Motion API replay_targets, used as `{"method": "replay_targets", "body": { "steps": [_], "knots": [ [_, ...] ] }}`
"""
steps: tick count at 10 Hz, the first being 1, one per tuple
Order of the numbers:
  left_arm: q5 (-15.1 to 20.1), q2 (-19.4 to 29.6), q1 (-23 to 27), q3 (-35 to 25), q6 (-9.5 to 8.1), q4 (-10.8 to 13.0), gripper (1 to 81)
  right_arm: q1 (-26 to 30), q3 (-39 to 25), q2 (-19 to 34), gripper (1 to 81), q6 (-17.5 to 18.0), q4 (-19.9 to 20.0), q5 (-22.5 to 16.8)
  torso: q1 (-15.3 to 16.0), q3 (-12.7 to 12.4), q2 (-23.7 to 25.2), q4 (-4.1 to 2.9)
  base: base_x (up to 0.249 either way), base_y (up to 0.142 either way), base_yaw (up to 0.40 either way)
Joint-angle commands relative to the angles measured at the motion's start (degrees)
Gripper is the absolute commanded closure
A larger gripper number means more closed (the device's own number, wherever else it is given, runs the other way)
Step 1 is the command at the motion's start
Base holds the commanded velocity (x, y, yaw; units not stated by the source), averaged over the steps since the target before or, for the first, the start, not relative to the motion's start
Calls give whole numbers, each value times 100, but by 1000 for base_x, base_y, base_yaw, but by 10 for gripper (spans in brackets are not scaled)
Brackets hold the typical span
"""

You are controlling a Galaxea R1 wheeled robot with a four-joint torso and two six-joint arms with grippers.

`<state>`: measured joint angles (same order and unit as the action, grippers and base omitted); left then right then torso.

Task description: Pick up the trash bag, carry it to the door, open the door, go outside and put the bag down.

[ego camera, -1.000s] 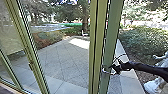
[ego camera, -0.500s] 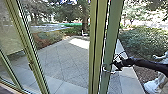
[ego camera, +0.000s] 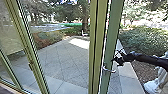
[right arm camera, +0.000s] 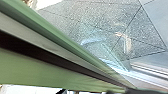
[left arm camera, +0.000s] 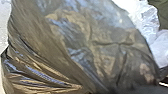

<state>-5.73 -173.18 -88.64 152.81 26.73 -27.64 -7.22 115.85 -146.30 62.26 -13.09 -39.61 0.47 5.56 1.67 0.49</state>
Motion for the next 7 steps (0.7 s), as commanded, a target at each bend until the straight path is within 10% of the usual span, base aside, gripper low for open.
{"method": "replay_targets", "body": {
  "steps": [1,6,7],
  "knots": [
    [424,-24,184,-23,7,-23,811,1507,358,283,10,-687,-1027,-273,0,0,0,0,0,0,0],
    [424,-42,193,-23,7,-23,811,1622,420,300,10,-1321,-1756,-821,0,0,0,0,0,0,0],
    [432,-50,184,-23,7,-23,811,1604,429,309,10,-1452,-1898,-829,0,0,0,219,0,0,0]
  ]
}}
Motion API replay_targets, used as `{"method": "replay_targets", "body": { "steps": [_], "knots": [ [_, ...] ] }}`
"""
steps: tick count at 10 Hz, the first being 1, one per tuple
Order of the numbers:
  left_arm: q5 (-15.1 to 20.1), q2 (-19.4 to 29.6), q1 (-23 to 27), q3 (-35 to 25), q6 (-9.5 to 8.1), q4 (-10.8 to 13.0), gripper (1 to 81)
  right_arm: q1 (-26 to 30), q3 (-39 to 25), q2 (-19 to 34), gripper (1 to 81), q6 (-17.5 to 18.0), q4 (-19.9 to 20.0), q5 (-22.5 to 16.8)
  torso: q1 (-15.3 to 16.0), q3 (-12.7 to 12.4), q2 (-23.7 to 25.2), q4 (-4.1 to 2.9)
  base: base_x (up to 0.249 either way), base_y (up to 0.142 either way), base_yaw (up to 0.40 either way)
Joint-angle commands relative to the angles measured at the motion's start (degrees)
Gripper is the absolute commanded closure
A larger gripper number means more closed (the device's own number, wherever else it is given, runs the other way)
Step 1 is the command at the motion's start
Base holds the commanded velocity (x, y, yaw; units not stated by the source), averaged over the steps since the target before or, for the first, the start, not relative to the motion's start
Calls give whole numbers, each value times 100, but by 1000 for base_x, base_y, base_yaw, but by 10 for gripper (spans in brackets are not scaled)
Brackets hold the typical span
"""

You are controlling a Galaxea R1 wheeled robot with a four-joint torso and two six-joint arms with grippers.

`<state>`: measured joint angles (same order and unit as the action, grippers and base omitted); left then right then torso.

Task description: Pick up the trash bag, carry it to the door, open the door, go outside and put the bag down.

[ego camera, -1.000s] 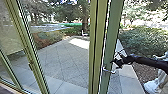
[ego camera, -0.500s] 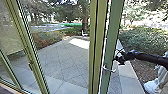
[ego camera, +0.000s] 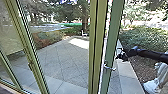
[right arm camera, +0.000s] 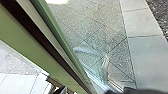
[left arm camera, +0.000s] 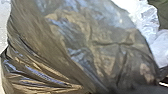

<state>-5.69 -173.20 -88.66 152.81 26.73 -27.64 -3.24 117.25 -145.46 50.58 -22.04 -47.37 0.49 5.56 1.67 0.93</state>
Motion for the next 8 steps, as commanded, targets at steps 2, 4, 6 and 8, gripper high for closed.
{"method": "replay_targets", "body": {
  "steps": [2,4,6,8],
  "knots": [
    [420,-57,187,-23,7,-23,811,1198,412,234,10,-461,-1065,-44,0,-159,0,334,0,0,0],
    [428,-83,187,-23,7,-31,811,1180,500,277,10,-680,-1065,-36,5,-89,0,271,0,0,0],
    [429,-83,187,-23,-2,-31,811,1136,526,366,10,-1068,-1162,-35,2,-138,0,378,0,0,0],
    [420,-92,187,-23,-2,-40,811,1119,631,400,10,-1216,-1486,-35,2,-138,0,376,0,0,0]
  ]
}}
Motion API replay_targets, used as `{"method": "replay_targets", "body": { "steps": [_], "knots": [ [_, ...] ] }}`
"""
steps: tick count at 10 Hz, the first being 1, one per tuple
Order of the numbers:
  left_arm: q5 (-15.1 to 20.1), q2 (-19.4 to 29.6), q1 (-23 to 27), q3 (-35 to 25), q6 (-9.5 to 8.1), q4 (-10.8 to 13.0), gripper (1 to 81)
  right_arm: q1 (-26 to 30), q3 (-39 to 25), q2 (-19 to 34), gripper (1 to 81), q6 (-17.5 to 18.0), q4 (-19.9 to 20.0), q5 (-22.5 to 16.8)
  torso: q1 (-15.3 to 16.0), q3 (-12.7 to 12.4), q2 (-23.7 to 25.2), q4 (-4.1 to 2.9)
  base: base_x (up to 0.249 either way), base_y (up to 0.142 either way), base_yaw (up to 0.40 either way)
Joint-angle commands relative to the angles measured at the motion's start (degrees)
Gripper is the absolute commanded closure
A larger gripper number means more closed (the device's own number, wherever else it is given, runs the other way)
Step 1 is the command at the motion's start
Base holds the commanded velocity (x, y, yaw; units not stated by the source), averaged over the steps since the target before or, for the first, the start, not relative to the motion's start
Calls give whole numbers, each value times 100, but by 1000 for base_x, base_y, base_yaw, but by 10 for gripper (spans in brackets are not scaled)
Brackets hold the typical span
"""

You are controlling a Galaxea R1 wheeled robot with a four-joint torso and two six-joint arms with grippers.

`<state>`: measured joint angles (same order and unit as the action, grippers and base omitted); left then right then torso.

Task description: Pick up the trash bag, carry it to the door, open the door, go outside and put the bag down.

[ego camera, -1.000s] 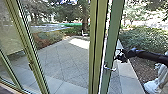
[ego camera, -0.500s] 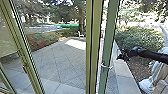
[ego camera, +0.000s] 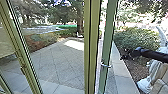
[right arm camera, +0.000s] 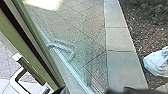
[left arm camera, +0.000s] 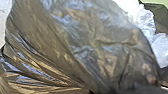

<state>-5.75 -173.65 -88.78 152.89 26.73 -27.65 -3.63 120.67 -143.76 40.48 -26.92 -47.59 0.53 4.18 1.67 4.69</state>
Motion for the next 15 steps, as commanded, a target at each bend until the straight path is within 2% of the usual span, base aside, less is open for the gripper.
{"method": "replay_targets", "body": {
  "steps": [1,4,9,11,13,15],
  "knots": [
    [426,-56,199,-31,-2,-39,811,1167,289,249,10,-296,-1149,-13,0,0,0,0,0,0,0],
    [408,-73,199,-31,-2,-48,811,1158,281,267,10,-375,-1797,-13,0,0,0,2,0,0,0],
    [408,-117,190,-31,-2,-136,811,824,245,302,10,-366,-3434,13,0,0,0,2,0,0,0],
    [408,-126,190,-31,-2,-162,811,824,228,398,10,-365,-3662,39,0,0,0,2,0,0,0],
    [408,-135,190,-31,-2,-171,811,771,113,521,10,-340,-4190,48,2,0,0,2,0,0,0],
    [408,-170,190,-31,-2,-162,811,762,131,591,10,-365,-4278,22,2,-2,0,2,0,0,0]
  ]
}}
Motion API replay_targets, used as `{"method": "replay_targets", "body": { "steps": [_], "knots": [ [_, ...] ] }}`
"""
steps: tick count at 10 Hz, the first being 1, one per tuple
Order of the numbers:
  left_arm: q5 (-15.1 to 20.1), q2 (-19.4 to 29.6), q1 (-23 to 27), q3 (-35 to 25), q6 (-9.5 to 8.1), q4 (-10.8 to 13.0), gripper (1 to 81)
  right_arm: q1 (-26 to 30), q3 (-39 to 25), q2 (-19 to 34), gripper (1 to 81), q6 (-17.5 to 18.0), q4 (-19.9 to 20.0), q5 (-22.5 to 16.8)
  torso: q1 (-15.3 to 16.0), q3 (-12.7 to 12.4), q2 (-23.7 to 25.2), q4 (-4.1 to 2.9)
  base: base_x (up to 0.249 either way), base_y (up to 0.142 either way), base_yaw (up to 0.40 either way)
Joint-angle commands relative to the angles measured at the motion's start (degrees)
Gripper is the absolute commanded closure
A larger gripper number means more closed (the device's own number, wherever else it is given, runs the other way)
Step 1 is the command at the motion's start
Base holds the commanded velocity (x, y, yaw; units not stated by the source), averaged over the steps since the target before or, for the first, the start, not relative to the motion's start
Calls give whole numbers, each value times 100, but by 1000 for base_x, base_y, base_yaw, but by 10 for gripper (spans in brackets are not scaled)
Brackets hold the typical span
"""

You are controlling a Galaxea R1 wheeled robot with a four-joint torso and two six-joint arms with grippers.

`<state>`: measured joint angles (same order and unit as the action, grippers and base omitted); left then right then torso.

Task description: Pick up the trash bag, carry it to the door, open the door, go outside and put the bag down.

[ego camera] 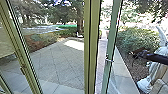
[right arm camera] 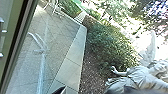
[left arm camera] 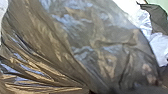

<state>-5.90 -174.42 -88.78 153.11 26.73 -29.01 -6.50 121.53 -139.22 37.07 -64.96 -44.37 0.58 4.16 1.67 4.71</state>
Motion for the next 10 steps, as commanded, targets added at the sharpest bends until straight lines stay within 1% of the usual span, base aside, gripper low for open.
{"method": "replay_targets", "body": {
  "steps": [1,4,5,6,7,8,9,10],
  "knots": [
    [423,-93,190,-53,-2,-26,811,996,63,181,10,-25,-482,-300,0,0,0,0,0,0,0],
    [423,-102,190,-53,-2,-25,811,794,132,207,10,-33,-622,-230,0,0,0,0,0,0,0],
    [432,-93,190,-53,-2,-34,811,724,229,207,10,-33,-614,-221,2,0,0,121,0,0,0],
    [432,-102,190,-53,-2,-34,811,619,239,207,10,-33,-623,-212,2,-126,0,148,0,0,0],
    [432,-111,190,-53,-2,-34,811,539,283,216,10,-33,-675,-133,2,-28,-2,59,0,0,0],
    [432,-111,190,-53,-2,-34,811,478,388,216,10,-33,-755,-45,4,-70,-2,111,0,0,0],
    [432,-111,182,-53,-2,-34,811,433,502,234,10,-33,-860,25,2,-89,-2,131,0,0,0],
    [432,-119,190,-53,-2,-34,811,372,599,251,10,-33,-878,113,2,-87,-2,131,0,0,0]
  ]
}}
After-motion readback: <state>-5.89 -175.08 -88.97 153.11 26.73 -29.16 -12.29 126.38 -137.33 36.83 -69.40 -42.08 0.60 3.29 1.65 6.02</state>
